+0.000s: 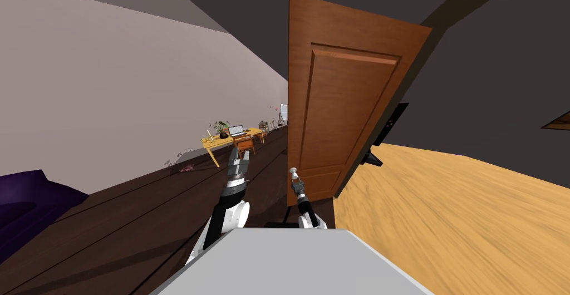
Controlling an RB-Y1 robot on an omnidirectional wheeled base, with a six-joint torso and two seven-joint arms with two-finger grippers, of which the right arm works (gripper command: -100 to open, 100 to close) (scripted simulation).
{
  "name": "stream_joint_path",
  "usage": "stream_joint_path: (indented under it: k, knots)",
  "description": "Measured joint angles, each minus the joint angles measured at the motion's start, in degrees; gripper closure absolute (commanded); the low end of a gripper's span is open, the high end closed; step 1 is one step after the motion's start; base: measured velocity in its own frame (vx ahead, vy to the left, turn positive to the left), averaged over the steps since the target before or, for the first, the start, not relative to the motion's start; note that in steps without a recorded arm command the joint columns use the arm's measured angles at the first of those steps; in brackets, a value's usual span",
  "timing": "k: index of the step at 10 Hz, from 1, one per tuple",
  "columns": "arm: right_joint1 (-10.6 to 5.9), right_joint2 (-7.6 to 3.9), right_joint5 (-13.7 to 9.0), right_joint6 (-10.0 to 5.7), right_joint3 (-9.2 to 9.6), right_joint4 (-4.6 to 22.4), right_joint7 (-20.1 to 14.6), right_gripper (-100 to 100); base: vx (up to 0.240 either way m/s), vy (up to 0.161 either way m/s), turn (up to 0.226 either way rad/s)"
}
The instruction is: Push the door open
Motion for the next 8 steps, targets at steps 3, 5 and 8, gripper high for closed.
stream_joint_path:
  k: [3, 5, 8]
  knots:
    - [0.18, 0.12, -1.1, 0.24, -1.83, -0.7, 0.7, 100, 0.183, 0.116, -0.06]
    - [0.94, 0.46, -1.8, 0.3, -3.06, -1.6, 1.1, 100, 0.197, 0.122, -0.075]
    - [1.15, 0.55, -2.5, 0.18, -4.22, -2.2, 1.7, 100, 0.137, 0.077, -0.042]
